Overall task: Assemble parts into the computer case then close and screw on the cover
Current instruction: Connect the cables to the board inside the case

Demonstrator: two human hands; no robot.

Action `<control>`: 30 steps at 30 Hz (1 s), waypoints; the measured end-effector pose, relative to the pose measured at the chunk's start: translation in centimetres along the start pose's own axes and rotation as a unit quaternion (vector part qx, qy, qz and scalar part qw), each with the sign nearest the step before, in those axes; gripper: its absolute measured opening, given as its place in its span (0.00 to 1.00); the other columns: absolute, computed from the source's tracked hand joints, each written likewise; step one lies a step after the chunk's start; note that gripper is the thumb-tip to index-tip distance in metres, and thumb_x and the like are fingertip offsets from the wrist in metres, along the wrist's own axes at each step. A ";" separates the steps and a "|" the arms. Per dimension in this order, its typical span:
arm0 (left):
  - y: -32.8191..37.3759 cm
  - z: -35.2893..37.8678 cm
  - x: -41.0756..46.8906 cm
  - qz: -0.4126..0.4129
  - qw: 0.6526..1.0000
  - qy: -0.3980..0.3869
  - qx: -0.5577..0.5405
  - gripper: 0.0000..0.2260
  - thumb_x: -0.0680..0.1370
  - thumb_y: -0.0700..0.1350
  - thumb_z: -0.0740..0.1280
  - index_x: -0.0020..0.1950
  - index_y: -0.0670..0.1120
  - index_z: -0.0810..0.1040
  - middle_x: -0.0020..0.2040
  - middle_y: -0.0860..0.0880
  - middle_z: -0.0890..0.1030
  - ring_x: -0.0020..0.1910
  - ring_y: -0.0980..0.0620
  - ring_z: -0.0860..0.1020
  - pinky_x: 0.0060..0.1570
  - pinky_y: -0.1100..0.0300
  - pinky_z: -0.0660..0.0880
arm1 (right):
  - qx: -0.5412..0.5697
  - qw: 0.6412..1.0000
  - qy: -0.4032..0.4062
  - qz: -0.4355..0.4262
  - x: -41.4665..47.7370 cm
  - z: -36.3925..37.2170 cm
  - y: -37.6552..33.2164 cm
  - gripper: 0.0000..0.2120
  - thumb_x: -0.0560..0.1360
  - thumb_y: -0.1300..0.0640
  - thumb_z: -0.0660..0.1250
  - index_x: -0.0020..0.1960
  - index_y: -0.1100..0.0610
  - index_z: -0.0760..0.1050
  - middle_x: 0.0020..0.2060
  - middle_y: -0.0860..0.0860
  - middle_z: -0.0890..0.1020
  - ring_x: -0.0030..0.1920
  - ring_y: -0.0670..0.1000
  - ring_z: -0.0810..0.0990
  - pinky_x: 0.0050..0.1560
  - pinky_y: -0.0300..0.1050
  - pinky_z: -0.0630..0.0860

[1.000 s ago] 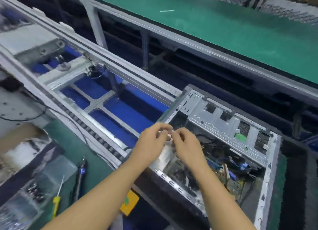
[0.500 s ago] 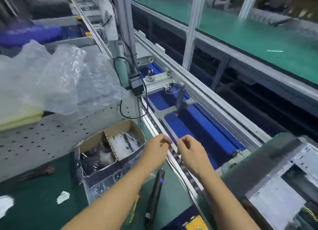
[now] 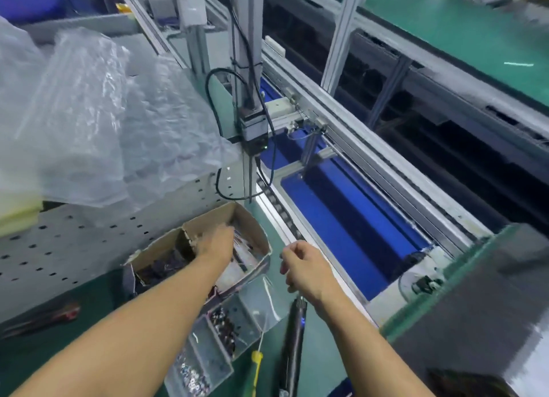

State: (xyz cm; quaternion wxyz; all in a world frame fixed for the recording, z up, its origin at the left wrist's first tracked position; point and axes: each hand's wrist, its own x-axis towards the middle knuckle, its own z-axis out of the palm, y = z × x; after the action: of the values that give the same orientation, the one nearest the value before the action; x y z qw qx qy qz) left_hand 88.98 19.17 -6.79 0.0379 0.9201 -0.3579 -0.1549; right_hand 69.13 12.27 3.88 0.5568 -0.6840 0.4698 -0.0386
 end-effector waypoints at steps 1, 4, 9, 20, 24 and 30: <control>0.1 0.3 0.9 0.027 0.999 -0.005 0.036 0.15 0.84 0.46 0.56 0.65 0.46 0.77 0.64 0.42 0.78 0.61 0.41 0.77 0.57 0.52 0.72 | 0.001 1.000 -0.002 0.004 0.3 0.2 0.0 0.08 0.82 0.55 0.60 0.50 0.58 0.76 0.36 0.51 0.82 0.30 0.48 0.76 0.32 0.43 0.76; 0.1 1.2 3.2 0.070 0.995 0.002 0.072 0.15 0.83 0.43 0.54 0.65 0.45 0.76 0.63 0.43 0.77 0.59 0.41 0.77 0.57 0.50 0.74 | 0.003 1.000 -0.009 0.011 1.1 0.7 -0.1 0.09 0.83 0.54 0.60 0.52 0.59 0.76 0.35 0.49 0.81 0.30 0.46 0.75 0.32 0.41 0.76; -0.5 1.3 4.8 0.036 0.996 -0.017 0.075 0.12 0.81 0.40 0.61 0.59 0.50 0.81 0.56 0.47 0.81 0.54 0.46 0.80 0.50 0.53 0.78 | 0.031 0.999 -0.014 0.018 1.2 1.9 0.3 0.10 0.83 0.54 0.61 0.51 0.60 0.76 0.33 0.48 0.80 0.28 0.46 0.74 0.31 0.41 0.75; -1.3 2.5 5.1 0.092 0.989 0.022 0.117 0.07 0.76 0.40 0.67 0.52 0.51 0.77 0.52 0.50 0.79 0.52 0.49 0.77 0.52 0.54 0.72 | 0.057 0.997 -0.015 0.043 1.2 2.0 2.3 0.09 0.82 0.54 0.62 0.49 0.58 0.76 0.33 0.49 0.81 0.29 0.48 0.75 0.33 0.44 0.75; -1.1 1.2 3.7 0.089 0.994 0.030 -0.051 0.04 0.82 0.42 0.60 0.49 0.50 0.72 0.48 0.50 0.80 0.46 0.47 0.78 0.48 0.50 0.76 | 0.066 0.997 -0.013 0.032 0.8 1.7 1.9 0.09 0.82 0.54 0.61 0.50 0.59 0.77 0.32 0.48 0.81 0.28 0.47 0.75 0.32 0.42 0.75; 0.7 -1.1 -1.6 -0.003 0.990 0.047 -0.136 0.06 0.83 0.46 0.57 0.52 0.49 0.73 0.49 0.45 0.80 0.51 0.40 0.77 0.49 0.48 0.74 | 0.084 0.996 -0.010 0.019 -0.7 0.2 0.6 0.10 0.82 0.54 0.60 0.53 0.59 0.76 0.33 0.48 0.80 0.30 0.48 0.74 0.31 0.41 0.75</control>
State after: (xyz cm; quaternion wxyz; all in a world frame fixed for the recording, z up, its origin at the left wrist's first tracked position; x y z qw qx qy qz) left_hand 87.74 19.64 -5.22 0.1789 0.9136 -0.3288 -0.1591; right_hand 68.48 12.98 3.67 0.6178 -0.6260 0.4719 -0.0605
